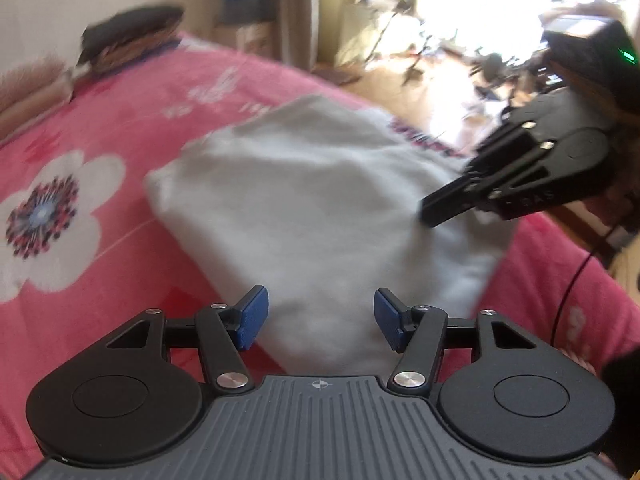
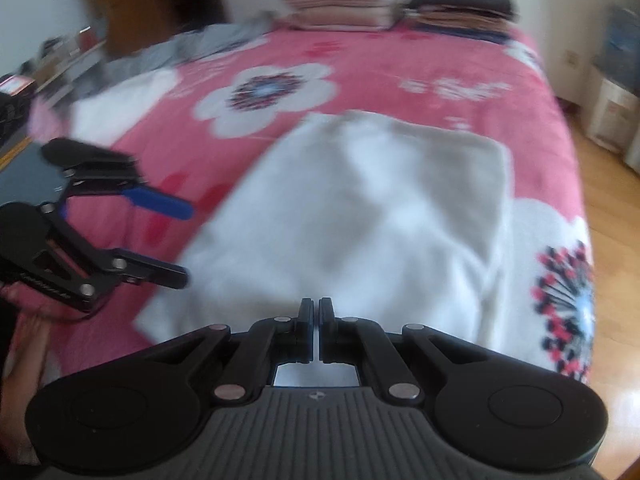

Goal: Fold clothes
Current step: 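Press and smooth the folded white garment with the closed right gripper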

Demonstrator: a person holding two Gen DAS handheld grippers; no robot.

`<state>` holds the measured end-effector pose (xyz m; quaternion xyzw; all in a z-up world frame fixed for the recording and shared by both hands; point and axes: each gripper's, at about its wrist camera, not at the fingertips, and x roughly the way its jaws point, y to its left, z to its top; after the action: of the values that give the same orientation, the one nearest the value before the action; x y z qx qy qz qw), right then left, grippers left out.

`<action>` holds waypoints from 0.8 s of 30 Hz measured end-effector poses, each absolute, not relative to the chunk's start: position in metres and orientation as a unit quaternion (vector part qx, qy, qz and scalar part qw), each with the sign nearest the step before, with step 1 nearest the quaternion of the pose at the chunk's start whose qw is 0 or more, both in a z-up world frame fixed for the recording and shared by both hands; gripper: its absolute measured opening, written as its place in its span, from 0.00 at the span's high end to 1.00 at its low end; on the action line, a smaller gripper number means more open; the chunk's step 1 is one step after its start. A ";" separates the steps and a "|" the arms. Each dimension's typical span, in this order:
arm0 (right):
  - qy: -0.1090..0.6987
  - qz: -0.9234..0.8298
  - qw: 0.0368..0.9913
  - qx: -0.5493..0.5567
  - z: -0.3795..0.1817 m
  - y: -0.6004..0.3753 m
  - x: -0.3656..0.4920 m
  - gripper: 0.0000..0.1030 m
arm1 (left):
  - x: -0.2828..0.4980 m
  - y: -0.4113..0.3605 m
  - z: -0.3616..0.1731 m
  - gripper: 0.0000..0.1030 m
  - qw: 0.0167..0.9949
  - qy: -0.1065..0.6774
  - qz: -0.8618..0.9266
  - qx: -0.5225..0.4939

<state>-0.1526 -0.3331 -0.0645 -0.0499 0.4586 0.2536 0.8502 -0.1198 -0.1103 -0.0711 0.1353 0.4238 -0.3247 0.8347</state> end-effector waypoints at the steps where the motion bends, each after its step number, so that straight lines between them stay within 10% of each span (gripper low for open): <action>1: 0.463 0.234 0.853 -0.054 -0.070 -0.334 -0.150 0.99 | -0.115 -0.114 -0.073 0.41 0.832 0.437 -0.314 0.136; 24: 0.460 0.120 0.879 0.030 -0.084 -0.365 -0.074 1.00 | -0.082 -0.136 -0.087 0.18 0.780 0.578 -0.218 0.101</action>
<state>-0.0741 -0.3649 -0.0843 0.0300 0.4599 0.1204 0.8792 -0.0818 -0.1362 -0.0868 0.1013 0.5782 -0.2183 0.7796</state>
